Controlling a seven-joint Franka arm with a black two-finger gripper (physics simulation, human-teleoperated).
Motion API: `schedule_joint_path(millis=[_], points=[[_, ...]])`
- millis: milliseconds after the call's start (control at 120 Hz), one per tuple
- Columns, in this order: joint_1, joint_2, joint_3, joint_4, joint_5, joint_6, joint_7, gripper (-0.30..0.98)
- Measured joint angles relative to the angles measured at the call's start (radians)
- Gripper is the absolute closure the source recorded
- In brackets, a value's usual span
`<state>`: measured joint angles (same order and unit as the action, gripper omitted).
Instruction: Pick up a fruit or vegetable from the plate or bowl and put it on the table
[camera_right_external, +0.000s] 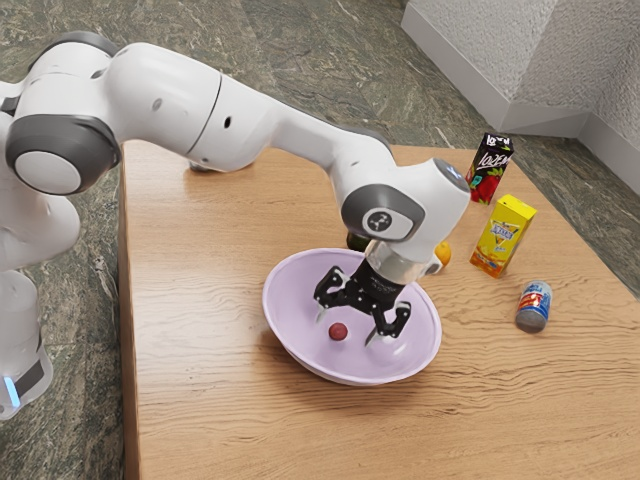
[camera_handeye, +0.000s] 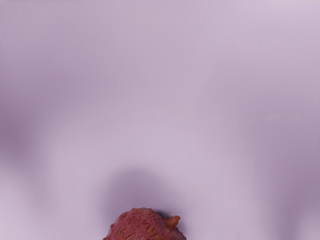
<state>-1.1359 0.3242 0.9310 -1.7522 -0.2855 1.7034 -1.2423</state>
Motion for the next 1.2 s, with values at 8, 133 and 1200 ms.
schedule_joint_path(millis=[8,133,1200], points=[[0.000,0.000,0.000,0.000,0.000,0.000,0.000,0.00],[0.000,0.000,0.000,0.000,0.000,-0.003,0.001,0.00],[0.021,0.000,0.008,0.047,0.010,-0.072,0.044,0.57]])
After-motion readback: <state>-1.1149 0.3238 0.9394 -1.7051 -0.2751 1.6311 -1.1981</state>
